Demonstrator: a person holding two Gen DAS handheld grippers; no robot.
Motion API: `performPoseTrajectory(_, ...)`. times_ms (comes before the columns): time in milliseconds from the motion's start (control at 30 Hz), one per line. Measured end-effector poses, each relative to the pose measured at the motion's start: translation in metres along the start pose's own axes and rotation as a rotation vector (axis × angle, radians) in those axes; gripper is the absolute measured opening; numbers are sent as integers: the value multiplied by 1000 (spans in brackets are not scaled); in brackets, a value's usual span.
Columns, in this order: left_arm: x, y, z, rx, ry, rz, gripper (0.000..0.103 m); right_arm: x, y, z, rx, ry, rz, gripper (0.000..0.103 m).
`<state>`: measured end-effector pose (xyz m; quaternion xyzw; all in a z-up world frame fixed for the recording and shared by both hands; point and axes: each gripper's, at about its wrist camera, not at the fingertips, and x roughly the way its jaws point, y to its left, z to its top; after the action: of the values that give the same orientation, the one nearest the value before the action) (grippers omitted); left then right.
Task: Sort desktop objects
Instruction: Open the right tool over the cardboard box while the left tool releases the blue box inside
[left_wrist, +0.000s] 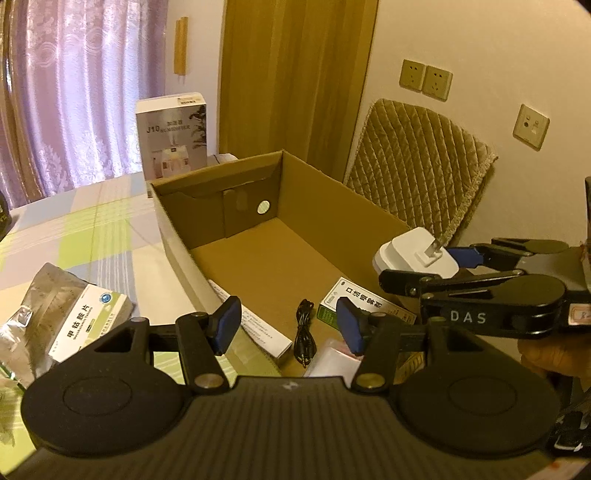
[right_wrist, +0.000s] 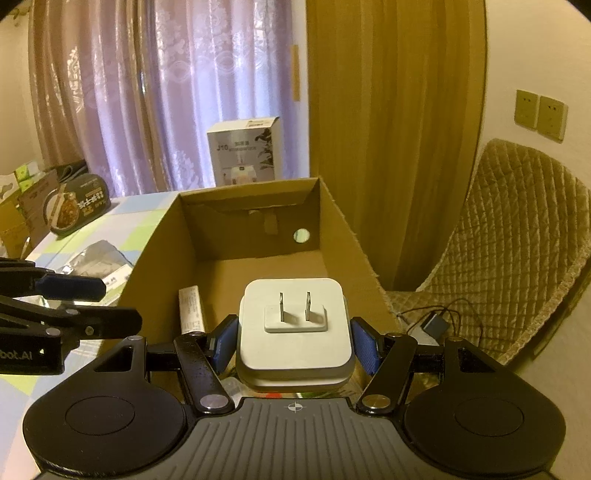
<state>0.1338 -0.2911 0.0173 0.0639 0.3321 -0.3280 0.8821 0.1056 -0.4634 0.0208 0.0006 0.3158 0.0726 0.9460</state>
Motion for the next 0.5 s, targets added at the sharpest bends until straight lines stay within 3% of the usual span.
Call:
performPoseTrajectory(133, -7, 5, -2, -14, -6, 3, 51, 0, 6, 1, -12, -10, 21, 62)
performPoseTrajectory(233, -13, 7, -4, -22, -14, 8, 51, 0, 10, 2, -23, -11, 22, 73)
performPoseTrajectory(500, -26, 20, -10, -44, -25, 26, 51, -4, 21, 5, -39, -9, 17, 74)
